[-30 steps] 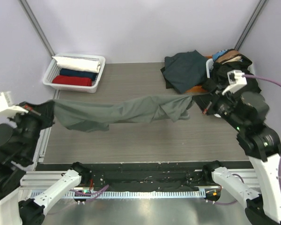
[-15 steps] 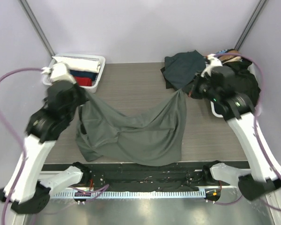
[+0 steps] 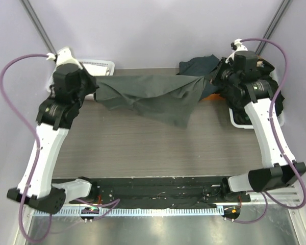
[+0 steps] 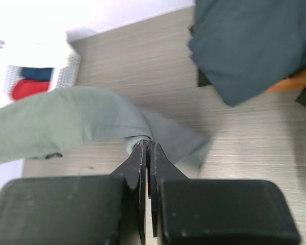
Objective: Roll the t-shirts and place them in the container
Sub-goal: Flatten out the T-shirt at the center of the board.
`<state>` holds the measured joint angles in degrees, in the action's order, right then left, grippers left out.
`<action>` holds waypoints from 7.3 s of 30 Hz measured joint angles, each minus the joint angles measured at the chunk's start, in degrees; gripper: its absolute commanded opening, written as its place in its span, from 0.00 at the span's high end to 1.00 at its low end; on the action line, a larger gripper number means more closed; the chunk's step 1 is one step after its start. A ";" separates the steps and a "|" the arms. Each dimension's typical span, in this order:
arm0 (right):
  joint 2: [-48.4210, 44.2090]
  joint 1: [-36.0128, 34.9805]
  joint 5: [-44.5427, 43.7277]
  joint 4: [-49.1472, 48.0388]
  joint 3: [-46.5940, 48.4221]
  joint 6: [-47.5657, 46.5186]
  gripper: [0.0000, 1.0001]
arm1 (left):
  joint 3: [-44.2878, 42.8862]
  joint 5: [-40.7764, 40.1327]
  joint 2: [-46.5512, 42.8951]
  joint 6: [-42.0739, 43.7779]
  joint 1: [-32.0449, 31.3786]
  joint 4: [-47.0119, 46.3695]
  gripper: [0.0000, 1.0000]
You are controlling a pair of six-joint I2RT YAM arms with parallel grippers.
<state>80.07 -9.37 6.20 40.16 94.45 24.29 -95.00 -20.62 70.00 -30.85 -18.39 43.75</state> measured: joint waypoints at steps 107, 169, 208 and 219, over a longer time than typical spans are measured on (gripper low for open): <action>-4.22 -13.66 -19.28 -16.98 -48.54 5.99 0.99 | 76.28 12.85 -27.19 -22.77 4.11 -17.40 0.75; 19.87 -4.63 -13.75 -16.39 -24.20 4.57 0.99 | 71.34 7.78 -24.52 -30.71 -13.11 -11.47 0.50; 19.50 -3.89 -12.02 -17.44 -25.05 4.59 0.99 | 73.09 8.22 -22.49 -32.48 -18.43 -8.76 0.68; 15.98 -3.72 -11.61 -17.66 -26.73 4.57 0.99 | 73.07 6.78 -23.06 -32.81 -20.96 -10.45 1.00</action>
<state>96.05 -13.08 -5.41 22.50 67.72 28.86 -21.93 -13.85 46.94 -63.66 -39.35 33.30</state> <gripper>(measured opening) 0.028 0.013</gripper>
